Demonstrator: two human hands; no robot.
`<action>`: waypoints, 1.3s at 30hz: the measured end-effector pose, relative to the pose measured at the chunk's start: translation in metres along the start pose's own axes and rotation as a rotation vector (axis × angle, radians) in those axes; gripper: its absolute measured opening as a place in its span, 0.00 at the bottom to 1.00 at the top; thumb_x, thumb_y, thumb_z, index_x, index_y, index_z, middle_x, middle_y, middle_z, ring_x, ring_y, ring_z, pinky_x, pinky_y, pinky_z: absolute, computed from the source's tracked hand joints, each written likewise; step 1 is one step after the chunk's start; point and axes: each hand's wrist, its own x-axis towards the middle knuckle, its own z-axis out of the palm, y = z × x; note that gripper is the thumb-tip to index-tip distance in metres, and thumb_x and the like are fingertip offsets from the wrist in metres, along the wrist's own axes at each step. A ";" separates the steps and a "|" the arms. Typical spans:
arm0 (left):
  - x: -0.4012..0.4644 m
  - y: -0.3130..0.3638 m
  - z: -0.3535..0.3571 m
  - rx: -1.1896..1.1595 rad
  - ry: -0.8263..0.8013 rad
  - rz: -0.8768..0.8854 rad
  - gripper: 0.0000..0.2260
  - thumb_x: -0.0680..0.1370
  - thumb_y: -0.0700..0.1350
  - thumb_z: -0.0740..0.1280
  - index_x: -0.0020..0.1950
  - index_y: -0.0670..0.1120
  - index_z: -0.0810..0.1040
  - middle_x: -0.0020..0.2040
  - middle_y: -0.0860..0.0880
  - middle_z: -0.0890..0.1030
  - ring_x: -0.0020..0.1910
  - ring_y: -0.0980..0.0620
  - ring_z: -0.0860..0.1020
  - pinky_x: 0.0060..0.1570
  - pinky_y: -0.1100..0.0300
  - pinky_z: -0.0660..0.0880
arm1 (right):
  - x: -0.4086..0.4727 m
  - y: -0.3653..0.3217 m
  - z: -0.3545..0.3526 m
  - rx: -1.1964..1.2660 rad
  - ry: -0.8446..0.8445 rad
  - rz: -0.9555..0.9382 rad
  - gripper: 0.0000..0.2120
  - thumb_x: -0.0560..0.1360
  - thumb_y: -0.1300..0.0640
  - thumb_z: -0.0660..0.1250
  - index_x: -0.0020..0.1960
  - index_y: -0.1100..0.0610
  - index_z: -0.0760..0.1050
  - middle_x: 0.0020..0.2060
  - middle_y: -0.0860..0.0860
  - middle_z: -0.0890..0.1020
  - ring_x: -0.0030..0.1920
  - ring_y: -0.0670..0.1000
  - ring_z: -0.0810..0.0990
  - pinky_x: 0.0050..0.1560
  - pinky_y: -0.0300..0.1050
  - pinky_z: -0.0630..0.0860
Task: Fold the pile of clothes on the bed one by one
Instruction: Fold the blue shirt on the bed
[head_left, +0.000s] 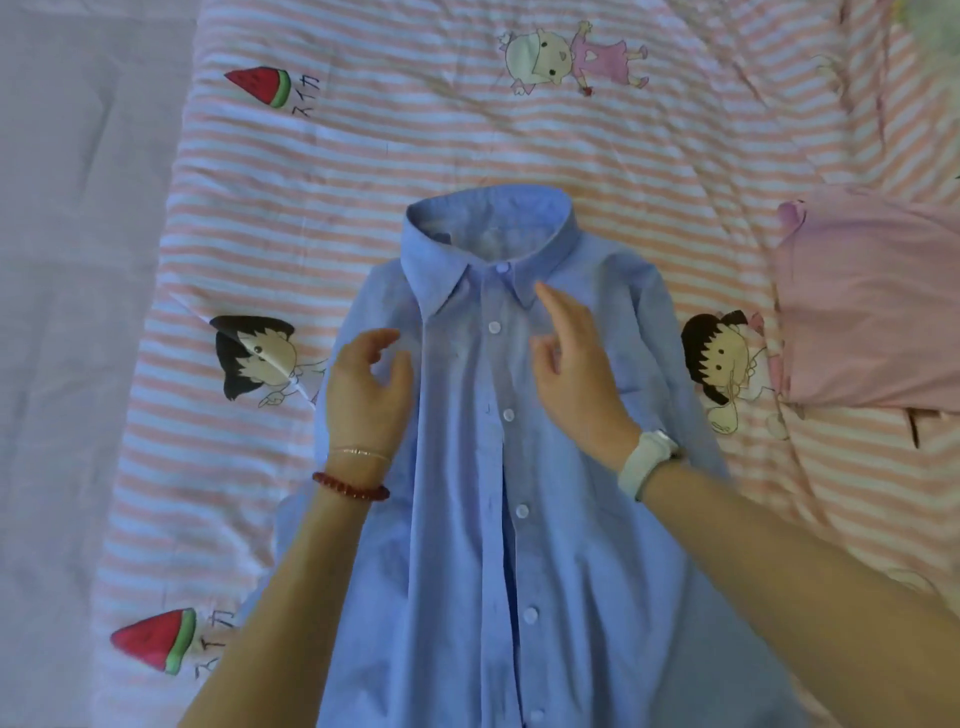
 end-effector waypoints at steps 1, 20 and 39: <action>-0.015 -0.014 -0.006 0.089 0.030 -0.046 0.20 0.73 0.50 0.64 0.62 0.42 0.74 0.61 0.42 0.75 0.59 0.45 0.72 0.57 0.57 0.69 | -0.024 0.003 0.004 -0.084 0.015 -0.066 0.21 0.76 0.64 0.57 0.70 0.59 0.65 0.62 0.53 0.70 0.51 0.50 0.74 0.54 0.39 0.70; -0.061 -0.100 -0.095 0.093 0.012 -0.465 0.19 0.82 0.48 0.52 0.58 0.34 0.74 0.59 0.36 0.74 0.58 0.39 0.72 0.54 0.53 0.68 | -0.165 0.003 0.035 -0.833 -0.205 -0.247 0.16 0.71 0.56 0.63 0.57 0.59 0.76 0.59 0.58 0.77 0.55 0.60 0.76 0.52 0.56 0.69; -0.068 -0.130 -0.195 -0.018 0.110 -0.084 0.07 0.78 0.40 0.64 0.42 0.45 0.67 0.32 0.51 0.70 0.30 0.55 0.68 0.30 0.70 0.64 | -0.159 -0.086 0.158 -0.781 -0.757 -0.150 0.37 0.67 0.42 0.30 0.76 0.46 0.41 0.76 0.51 0.48 0.74 0.57 0.52 0.70 0.57 0.57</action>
